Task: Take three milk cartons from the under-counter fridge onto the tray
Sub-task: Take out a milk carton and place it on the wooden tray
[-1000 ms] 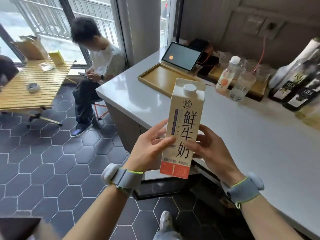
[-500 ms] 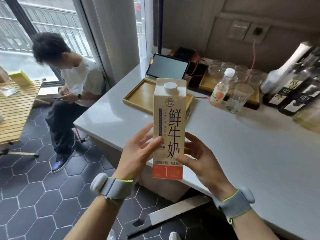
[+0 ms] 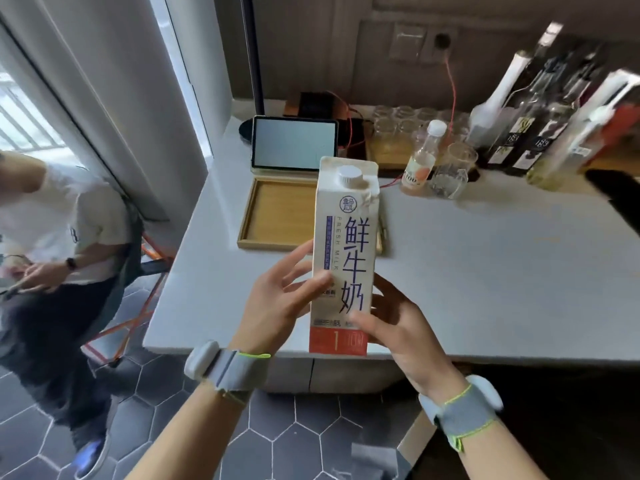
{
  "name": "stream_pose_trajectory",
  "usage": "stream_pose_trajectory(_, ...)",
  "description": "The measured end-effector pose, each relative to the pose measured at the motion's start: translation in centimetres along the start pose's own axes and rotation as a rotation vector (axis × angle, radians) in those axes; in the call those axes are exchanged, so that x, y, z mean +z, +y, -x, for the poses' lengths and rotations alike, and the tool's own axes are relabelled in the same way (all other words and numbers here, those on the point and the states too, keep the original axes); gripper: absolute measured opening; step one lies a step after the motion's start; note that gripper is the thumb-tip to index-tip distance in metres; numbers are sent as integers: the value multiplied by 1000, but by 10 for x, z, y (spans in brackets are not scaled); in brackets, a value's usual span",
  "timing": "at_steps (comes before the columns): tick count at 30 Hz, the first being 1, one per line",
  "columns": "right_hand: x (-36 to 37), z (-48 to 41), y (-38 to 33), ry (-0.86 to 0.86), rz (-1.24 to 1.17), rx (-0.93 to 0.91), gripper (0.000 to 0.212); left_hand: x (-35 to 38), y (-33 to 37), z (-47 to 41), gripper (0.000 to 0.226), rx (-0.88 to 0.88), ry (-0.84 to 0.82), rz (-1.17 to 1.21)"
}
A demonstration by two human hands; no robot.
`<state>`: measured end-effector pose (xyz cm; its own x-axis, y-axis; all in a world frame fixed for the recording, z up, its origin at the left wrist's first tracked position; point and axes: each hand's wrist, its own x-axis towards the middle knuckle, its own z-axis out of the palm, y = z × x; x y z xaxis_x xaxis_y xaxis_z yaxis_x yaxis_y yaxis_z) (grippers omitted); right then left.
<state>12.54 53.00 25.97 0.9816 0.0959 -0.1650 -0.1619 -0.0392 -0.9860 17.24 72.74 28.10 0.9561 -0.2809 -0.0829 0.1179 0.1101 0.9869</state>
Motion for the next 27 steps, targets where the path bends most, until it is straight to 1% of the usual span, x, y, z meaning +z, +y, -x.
stream_pose_trajectory(6,39,-25,-4,35,32,21,60,-48,4,-17,52,-23,-45,0)
stream_pose_trajectory(11,50,-67,-6,5,79,49,69,-79,1,-45,56,-50,-64,-43)
stream_pose_trajectory(14,51,-103,-5,-29,109,50,70,-99,0,-67,51,-56,-115,-59)
stream_pose_trajectory(20,52,-200,-10,-60,167,41,68,-140,5,-147,50,-111,-131,-115)
stream_pose_trajectory(24,46,-261,-8,-42,181,60,80,-152,9,-204,56,-142,-171,-138)
stream_pose_trajectory(27,44,-294,-10,-46,200,64,83,-160,12,-236,58,-167,-196,-150)
